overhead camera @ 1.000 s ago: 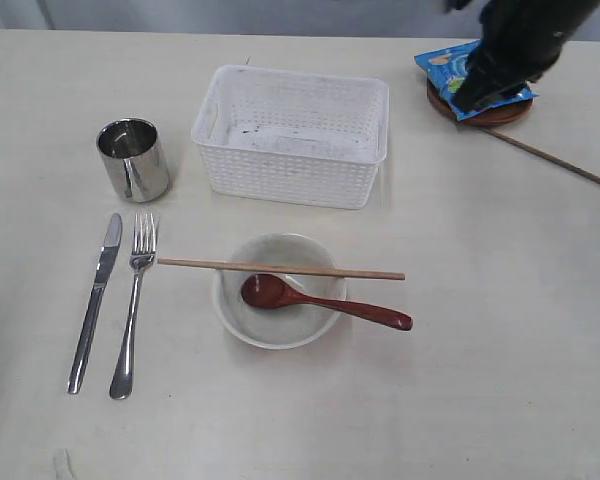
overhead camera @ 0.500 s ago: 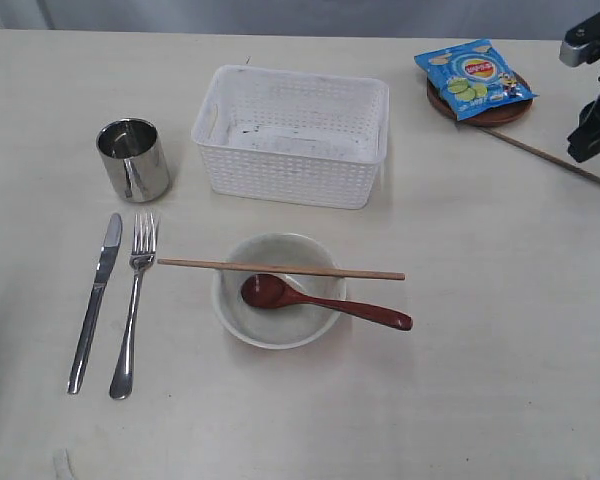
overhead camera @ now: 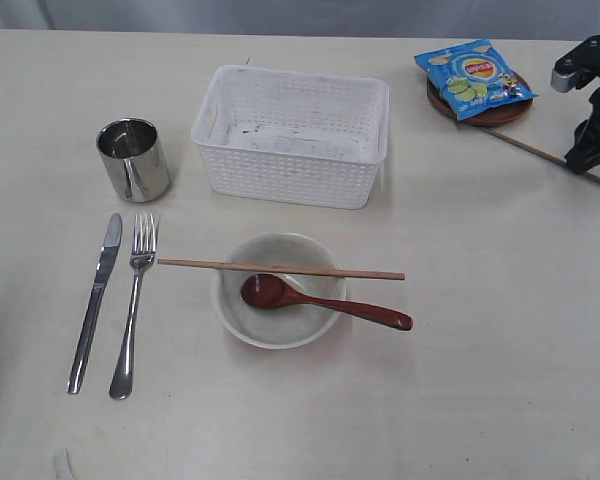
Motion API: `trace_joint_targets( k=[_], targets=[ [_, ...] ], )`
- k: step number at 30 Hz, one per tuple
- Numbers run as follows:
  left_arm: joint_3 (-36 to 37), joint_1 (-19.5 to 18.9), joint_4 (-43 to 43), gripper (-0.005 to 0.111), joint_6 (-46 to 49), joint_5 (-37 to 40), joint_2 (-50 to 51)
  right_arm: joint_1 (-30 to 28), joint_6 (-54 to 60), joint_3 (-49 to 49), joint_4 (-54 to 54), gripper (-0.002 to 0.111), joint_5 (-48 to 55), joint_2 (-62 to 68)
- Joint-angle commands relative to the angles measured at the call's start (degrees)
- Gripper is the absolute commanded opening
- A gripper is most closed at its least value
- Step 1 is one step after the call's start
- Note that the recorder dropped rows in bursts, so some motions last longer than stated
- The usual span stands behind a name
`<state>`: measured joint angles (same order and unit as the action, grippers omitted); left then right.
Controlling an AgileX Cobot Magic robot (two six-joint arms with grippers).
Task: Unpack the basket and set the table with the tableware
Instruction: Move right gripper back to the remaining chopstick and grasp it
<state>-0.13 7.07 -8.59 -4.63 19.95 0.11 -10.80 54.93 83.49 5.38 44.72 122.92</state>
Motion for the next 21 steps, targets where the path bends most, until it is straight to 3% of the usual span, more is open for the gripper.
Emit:
trace_joint_targets(
  k=[1,5,7,8,9,21],
  targets=[
    [0.1,0.3,-0.2,0.0,-0.1,0.0,-0.1,-0.4,0.6,2.6,1.1,0.034,2.8,3.4],
    [0.1,0.3,-0.2,0.0,-0.1,0.0,-0.1,-0.4,0.8,3.1,0.8,0.033,4.5,5.9],
    [0.1,0.3,-0.2,0.0,-0.1,0.0,-0.1,-0.4,1.0,3.1,0.7,0.018,5.1,6.0],
    [0.1,0.3,-0.2,0.0,-0.1,0.0,-0.1,-0.4,1.1,3.1,0.7,0.004,5.9,6.0],
    [0.1,0.3,-0.2,0.0,-0.1,0.0,-0.1,-0.4,1.7,3.1,0.7,0.0,6.9,5.8],
    [0.1,0.3,-0.2,0.0,-0.1,0.0,-0.1,3.8,1.9,1.3,5.3,-0.001,17.3,-2.8]
  ],
)
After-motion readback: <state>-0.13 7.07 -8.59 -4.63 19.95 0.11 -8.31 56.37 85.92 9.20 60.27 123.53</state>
